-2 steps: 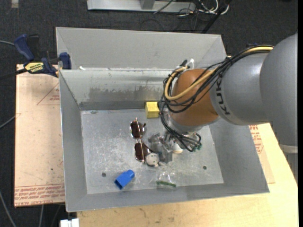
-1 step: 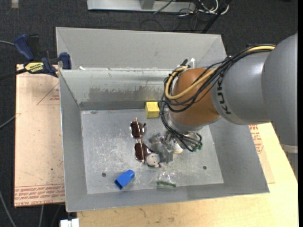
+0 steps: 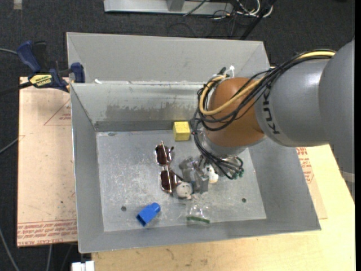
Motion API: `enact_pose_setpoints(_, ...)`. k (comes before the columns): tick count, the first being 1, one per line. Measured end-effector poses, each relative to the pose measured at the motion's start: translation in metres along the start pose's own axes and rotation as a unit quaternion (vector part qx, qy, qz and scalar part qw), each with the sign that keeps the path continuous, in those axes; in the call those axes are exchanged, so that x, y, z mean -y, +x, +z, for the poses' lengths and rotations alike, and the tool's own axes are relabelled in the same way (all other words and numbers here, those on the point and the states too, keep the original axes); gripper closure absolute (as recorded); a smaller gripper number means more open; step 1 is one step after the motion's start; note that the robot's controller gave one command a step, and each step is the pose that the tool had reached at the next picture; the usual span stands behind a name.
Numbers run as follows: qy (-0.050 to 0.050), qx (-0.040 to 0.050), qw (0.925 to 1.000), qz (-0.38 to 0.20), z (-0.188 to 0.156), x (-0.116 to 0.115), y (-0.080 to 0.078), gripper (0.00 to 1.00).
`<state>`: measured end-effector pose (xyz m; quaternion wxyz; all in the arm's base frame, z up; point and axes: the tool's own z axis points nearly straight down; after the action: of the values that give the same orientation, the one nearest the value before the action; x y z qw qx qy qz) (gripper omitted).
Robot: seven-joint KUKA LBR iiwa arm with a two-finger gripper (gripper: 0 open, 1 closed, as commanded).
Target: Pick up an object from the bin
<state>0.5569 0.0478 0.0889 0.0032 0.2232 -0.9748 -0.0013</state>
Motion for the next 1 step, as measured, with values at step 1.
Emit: enact_pose_setpoints(1,0.001,0.0029,1.0000,0.000,-0.0212,0.0003,-0.0013,1.00)
